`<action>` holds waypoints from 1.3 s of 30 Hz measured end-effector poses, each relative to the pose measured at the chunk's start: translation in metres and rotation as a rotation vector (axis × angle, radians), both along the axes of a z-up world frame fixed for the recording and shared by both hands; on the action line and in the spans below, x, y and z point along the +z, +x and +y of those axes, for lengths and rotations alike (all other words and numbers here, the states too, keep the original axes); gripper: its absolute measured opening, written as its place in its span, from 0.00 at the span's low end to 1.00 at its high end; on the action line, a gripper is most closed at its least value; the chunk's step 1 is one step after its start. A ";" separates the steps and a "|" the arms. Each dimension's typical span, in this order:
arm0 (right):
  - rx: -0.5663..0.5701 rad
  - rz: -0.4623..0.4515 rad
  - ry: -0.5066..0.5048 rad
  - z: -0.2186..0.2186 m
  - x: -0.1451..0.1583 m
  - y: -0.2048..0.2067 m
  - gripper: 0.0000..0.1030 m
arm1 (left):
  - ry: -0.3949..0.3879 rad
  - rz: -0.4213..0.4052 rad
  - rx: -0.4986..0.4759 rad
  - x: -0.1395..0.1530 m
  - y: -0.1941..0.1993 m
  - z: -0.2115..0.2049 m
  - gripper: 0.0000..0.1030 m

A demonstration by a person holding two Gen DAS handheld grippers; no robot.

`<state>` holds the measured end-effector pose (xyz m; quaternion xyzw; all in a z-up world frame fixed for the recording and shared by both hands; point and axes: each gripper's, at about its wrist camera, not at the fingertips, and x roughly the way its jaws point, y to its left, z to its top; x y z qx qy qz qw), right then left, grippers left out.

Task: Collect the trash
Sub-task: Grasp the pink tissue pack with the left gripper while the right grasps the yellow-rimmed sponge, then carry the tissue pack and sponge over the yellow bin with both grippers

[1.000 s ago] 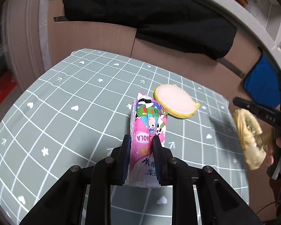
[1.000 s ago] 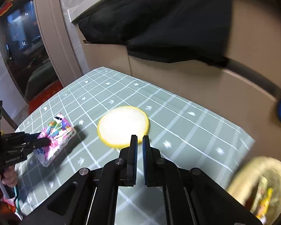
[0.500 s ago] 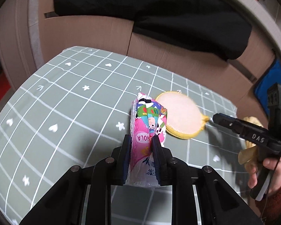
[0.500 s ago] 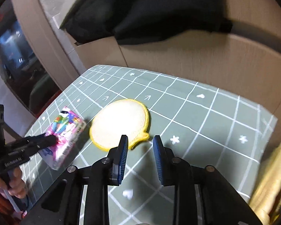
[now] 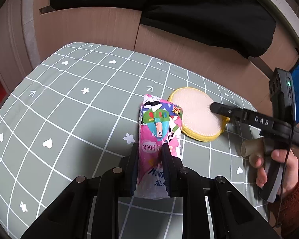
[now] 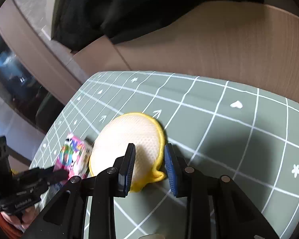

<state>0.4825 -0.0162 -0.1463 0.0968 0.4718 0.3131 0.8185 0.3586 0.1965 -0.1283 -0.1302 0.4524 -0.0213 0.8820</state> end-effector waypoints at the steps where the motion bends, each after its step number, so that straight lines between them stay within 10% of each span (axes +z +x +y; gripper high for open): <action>1: -0.003 0.014 0.017 -0.001 -0.001 0.001 0.29 | 0.001 0.000 -0.001 0.000 0.000 0.000 0.22; 12: 0.185 0.043 0.270 0.005 0.024 -0.027 0.30 | -0.017 -0.009 -0.001 0.001 0.000 0.002 0.22; 23: 0.125 -0.097 0.035 0.028 0.045 -0.042 0.14 | -0.021 -0.049 -0.005 0.020 -0.009 -0.007 0.19; 39: -0.022 -0.402 -0.052 -0.083 0.158 -0.126 0.14 | 0.097 -0.377 -0.089 0.144 -0.057 -0.116 0.18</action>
